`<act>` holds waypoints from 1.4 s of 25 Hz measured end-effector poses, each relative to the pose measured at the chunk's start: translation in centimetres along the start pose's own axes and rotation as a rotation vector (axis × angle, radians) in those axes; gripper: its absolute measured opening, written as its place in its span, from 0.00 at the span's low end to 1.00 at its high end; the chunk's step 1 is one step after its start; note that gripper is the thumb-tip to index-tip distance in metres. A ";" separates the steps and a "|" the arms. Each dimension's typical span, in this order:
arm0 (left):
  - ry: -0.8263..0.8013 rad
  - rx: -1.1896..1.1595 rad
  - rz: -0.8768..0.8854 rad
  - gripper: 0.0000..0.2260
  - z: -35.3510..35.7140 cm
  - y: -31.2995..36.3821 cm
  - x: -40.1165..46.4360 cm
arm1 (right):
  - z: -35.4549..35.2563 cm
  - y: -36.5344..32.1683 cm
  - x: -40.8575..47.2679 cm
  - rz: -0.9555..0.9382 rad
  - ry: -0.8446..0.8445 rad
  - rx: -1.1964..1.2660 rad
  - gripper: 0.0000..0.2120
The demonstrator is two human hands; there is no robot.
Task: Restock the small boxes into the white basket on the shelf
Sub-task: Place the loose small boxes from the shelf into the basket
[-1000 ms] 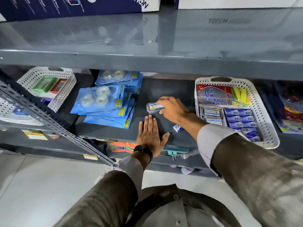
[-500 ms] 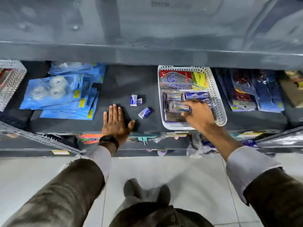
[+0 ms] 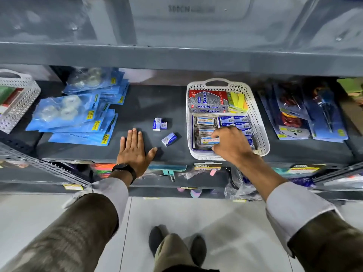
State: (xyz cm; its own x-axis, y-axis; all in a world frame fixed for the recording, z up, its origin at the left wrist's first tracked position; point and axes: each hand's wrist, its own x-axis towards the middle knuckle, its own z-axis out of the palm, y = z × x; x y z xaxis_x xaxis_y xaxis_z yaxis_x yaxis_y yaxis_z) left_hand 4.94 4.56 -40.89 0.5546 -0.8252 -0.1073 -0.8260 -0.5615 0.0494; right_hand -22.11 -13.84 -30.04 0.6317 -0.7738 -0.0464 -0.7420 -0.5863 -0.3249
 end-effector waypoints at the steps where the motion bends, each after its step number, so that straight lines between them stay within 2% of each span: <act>1: 0.001 0.004 0.000 0.43 0.0 0.0 0.0 | 0.1 0.0 0.0 -0.003 -0.017 0.013 0.21; 6: 0.014 -0.005 0.000 0.44 0.1 0.1 0.1 | -0.3 0.2 0.1 0.003 -0.064 0.135 0.22; 11: 0.002 -0.013 0.001 0.44 0.2 0.0 0.2 | -1.1 -2.8 1.6 -0.084 0.121 0.082 0.18; 13: 0.005 -0.014 0.002 0.43 0.2 -0.1 0.2 | -0.9 -5.5 3.3 -0.137 0.141 0.103 0.17; 19: 0.037 -0.001 0.029 0.43 0.6 -0.3 0.1 | 2.3 -13.2 9.2 -0.330 -0.093 -0.016 0.20; 23: 0.043 -0.014 0.033 0.45 0.9 -0.5 0.3 | 5.0 -14.6 11.4 -0.298 -0.230 -0.058 0.24; 26: 0.055 -0.026 0.033 0.45 0.9 -0.5 0.2 | 6.2 -14.5 12.1 -0.279 -0.240 -0.084 0.20; 28: 0.054 -0.036 0.025 0.44 0.8 -0.4 0.2 | 6.3 -14.4 12.0 -0.275 -0.213 -0.069 0.20; 31: 0.051 -0.025 0.027 0.44 0.7 -0.2 0.2 | 4.7 -13.4 10.1 -0.237 -0.124 0.109 0.24; 35: 0.063 -0.005 0.047 0.45 0.9 0.3 0.3 | 1.1 -7.7 5.6 -0.084 0.074 0.278 0.22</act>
State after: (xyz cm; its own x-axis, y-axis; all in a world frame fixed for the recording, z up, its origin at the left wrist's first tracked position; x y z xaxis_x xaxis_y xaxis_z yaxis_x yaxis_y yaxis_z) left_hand 4.77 4.19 -41.81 0.5207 -0.8527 -0.0419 -0.8508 -0.5223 0.0580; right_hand -12.65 -13.38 -28.86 0.6625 -0.7468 0.0577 -0.5917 -0.5690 -0.5711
